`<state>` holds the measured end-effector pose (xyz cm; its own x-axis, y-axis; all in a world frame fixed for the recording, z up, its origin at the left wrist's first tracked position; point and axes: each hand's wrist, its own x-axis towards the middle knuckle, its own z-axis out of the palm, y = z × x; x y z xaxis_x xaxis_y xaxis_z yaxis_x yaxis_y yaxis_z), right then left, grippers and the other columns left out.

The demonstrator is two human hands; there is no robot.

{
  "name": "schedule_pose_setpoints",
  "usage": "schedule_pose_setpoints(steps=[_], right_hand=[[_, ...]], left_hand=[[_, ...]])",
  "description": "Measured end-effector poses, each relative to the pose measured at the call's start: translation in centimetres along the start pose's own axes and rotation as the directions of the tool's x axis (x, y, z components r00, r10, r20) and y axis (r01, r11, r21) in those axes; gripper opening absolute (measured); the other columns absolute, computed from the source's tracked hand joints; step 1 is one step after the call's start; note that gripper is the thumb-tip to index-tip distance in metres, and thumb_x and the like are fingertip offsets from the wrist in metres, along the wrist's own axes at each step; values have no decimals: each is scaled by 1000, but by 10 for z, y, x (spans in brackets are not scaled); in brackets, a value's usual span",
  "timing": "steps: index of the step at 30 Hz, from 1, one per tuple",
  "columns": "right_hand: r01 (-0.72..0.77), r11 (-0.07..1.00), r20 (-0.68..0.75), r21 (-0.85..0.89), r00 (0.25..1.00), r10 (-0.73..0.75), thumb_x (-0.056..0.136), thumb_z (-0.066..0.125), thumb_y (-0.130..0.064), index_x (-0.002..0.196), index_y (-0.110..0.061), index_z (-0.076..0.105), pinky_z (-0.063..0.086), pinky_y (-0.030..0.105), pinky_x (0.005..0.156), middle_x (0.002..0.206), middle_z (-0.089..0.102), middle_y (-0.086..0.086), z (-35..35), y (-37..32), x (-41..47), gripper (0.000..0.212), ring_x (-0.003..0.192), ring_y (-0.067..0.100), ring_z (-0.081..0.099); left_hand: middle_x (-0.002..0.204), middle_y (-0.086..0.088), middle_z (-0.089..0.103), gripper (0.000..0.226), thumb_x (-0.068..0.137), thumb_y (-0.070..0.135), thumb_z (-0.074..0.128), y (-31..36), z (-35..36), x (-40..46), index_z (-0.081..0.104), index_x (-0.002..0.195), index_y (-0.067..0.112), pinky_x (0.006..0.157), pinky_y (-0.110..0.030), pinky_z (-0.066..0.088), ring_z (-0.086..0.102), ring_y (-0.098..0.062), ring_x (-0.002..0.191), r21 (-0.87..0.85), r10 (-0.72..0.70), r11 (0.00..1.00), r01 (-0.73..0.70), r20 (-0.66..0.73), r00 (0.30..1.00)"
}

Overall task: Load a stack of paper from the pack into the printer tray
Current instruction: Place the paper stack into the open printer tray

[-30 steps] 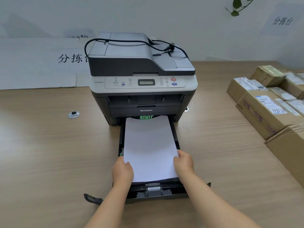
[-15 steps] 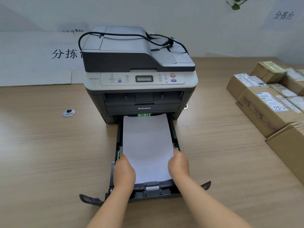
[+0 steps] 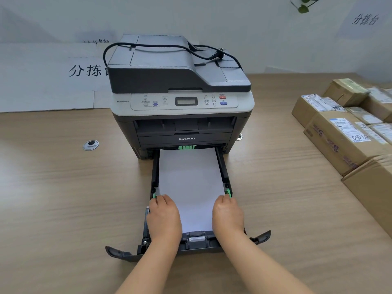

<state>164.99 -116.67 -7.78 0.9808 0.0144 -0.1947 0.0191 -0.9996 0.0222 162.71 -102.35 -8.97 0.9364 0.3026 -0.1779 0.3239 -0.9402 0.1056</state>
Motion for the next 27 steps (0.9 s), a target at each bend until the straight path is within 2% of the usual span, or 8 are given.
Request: schedule_pose_setpoints(steps=[1,3,7,9,12,16,22,27], right_hand=[[-3,1000,27,-31,1000,3,72,65,2,116,6,58,52,32,73,111,64,15,-2,3,0,45,101,28,60],[21,999,9,-28,1000,-21,81,52,4,118,-2,54,46,33,83,121,57,11,-4,10,0,38,112,27,50],[-45,997,-54,58,997,48,76,55,5,118,-3,58,47,34,81,118,58,10,-8,15,-6,43,109,28,52],[-83,983,-93,164,991,99,78,52,6,126,-3,53,49,33,84,122,57,10,-7,19,-8,48,111,28,52],[-157,927,-7,341,985,170,85,42,6,128,-6,45,45,31,89,127,52,8,-7,24,-9,45,117,25,46],[-238,830,44,505,967,251,87,39,7,129,-5,46,47,34,88,124,56,10,-8,27,-11,44,115,27,49],[-248,766,55,593,962,269,86,35,7,130,-5,48,45,32,82,125,58,12,-1,30,-11,47,113,29,52],[-285,705,107,649,952,286,82,34,7,100,-6,52,37,29,57,92,56,8,3,33,-6,29,79,28,48]], left_hand=[[114,-21,65,60,60,-8,74,0,-5,-2,59,118,-9,71,-41,57,59,-39,109,13,2,1000,-2,15,1000],[129,-13,55,53,78,-4,57,-2,-8,-5,48,130,-1,86,-39,51,46,-32,123,9,-17,1000,17,2,1000],[127,-13,54,53,78,-4,51,-8,-15,-10,47,131,0,81,-37,51,50,-29,115,-49,-85,995,83,-44,995],[130,-11,51,56,83,-2,47,-13,-16,-13,35,138,2,87,-34,49,48,-26,117,-120,-117,986,115,-11,993],[134,-10,48,59,85,-2,42,-19,-17,-15,27,142,4,94,-33,47,46,-26,121,-239,-145,960,142,8,989],[135,-10,48,57,85,-5,37,-20,-19,-18,30,141,6,95,-36,45,44,-27,122,-297,-174,938,176,35,984],[131,-14,53,56,85,-4,35,-21,-19,-17,35,140,5,94,-42,45,47,-32,118,-381,-219,898,222,50,974],[129,-17,56,55,85,0,38,-24,-14,-12,39,140,8,95,-48,46,49,-38,116,-513,-277,812,279,82,957]])
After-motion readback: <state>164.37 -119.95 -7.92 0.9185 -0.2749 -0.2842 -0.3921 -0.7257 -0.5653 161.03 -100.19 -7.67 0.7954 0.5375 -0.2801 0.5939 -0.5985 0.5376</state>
